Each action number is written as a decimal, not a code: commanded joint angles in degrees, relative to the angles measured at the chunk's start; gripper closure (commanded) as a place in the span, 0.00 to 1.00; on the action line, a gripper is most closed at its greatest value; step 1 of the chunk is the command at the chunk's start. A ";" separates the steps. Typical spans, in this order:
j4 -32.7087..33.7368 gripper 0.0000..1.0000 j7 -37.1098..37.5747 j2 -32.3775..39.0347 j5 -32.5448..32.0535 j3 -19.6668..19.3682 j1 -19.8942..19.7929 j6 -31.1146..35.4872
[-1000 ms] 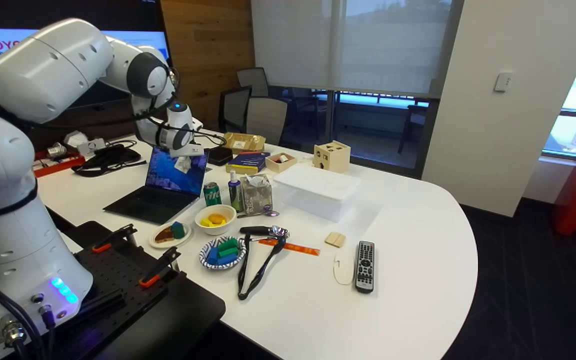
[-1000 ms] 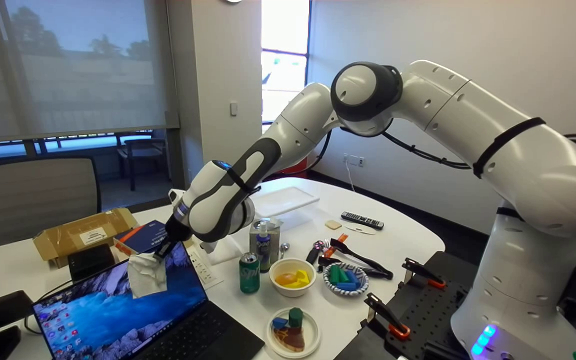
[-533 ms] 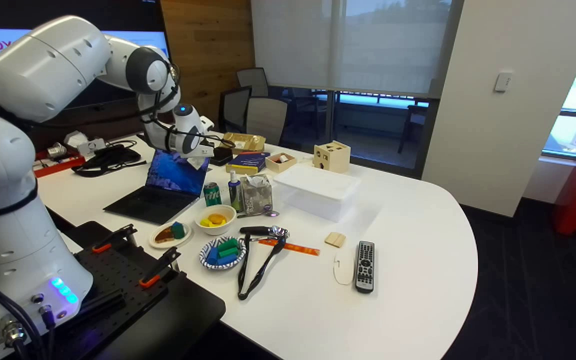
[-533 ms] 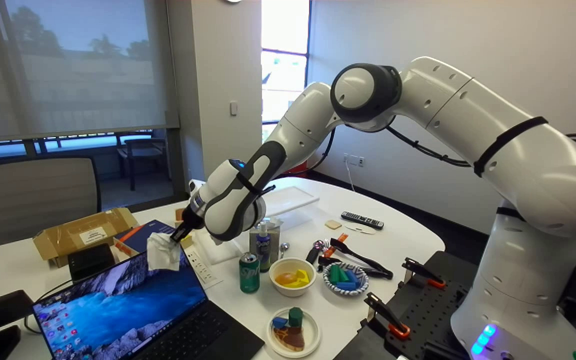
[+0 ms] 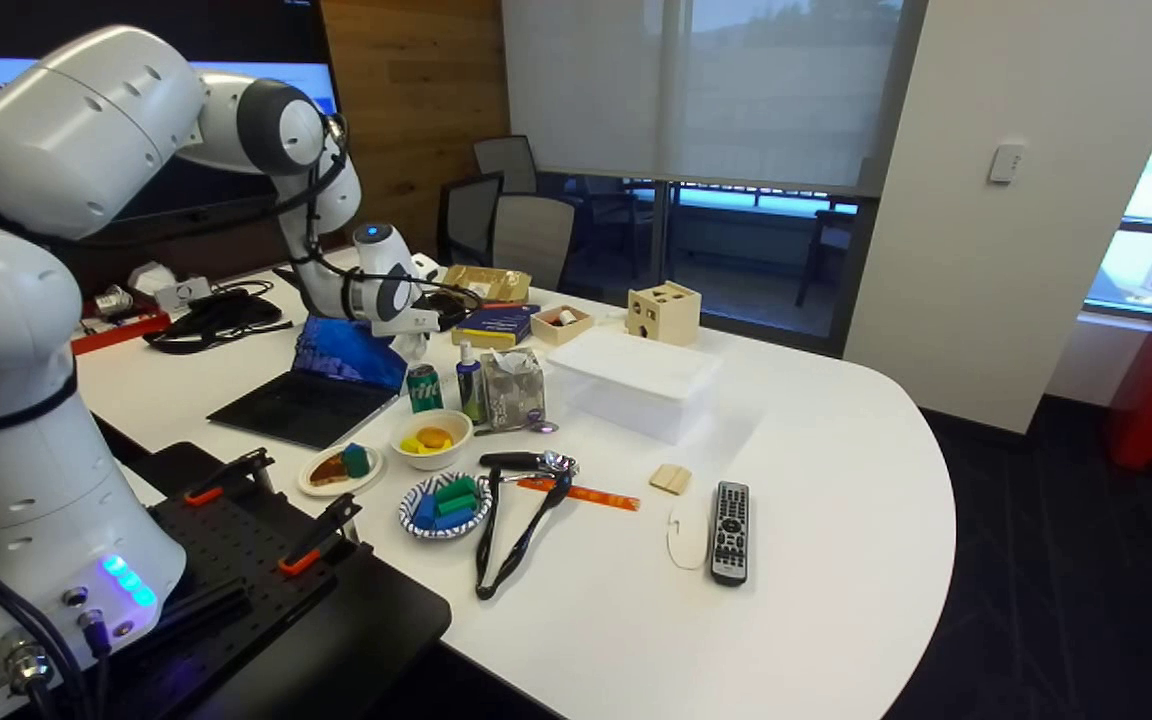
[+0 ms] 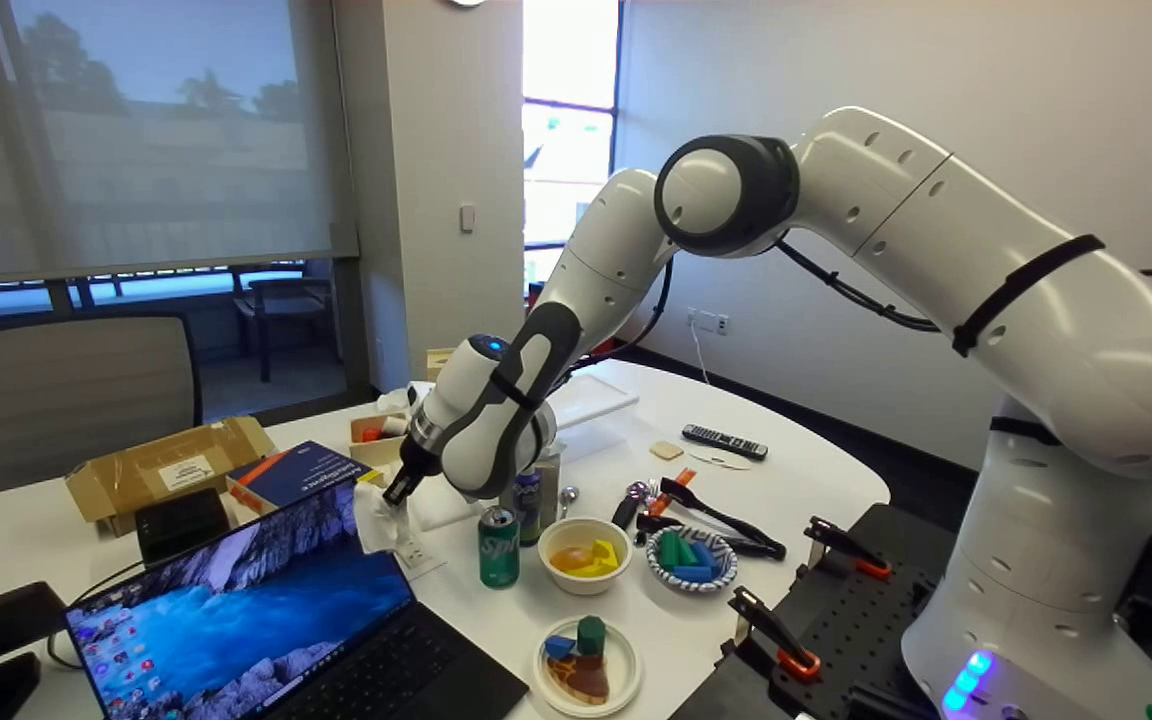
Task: Use the white napkin to wipe the laptop screen.
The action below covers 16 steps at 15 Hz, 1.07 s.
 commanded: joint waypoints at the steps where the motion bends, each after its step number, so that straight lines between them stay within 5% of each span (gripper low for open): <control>1: -3.75 1.00 1.33 -2.05 -1.41 -0.37 0.69 -4.56; 9: -6.14 1.00 -2.42 -1.89 -4.12 5.79 -1.97 -13.31; 16: -4.67 1.00 -5.01 -0.65 -4.66 10.78 -2.72 -12.36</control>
